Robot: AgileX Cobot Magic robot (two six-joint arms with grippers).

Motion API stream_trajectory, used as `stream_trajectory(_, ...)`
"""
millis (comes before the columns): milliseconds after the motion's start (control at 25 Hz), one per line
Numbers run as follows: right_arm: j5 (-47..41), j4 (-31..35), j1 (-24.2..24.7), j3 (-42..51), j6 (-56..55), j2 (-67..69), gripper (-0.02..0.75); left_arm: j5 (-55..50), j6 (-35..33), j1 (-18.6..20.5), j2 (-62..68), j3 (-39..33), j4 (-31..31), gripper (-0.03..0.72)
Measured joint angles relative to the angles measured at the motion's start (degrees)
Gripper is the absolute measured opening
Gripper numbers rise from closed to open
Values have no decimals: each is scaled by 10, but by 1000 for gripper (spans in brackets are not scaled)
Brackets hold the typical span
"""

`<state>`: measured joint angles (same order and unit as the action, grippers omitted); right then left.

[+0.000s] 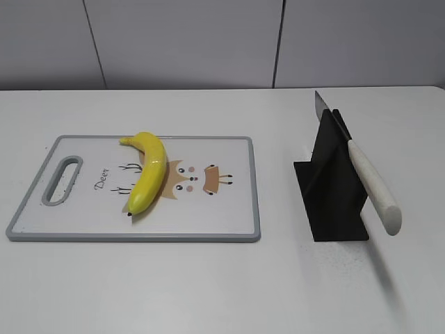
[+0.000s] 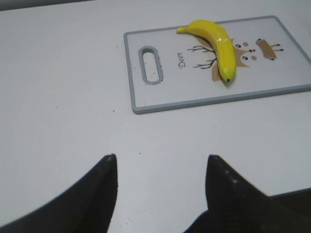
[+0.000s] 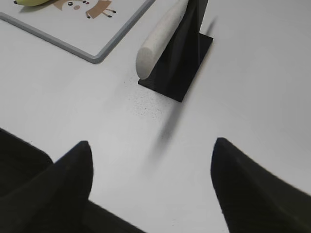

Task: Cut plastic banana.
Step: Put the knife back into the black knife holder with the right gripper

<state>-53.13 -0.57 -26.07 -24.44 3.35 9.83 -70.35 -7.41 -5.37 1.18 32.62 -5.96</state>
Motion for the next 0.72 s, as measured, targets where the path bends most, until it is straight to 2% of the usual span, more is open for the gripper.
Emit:
stream_trajectory(480,-6,6,0,3,9,-14,589,96,-8,0,-3,-33,1,562)
stream_trajectory(720,-7,6,0,3,9,-14,589,104,-9,0,-3,-38,1,562)
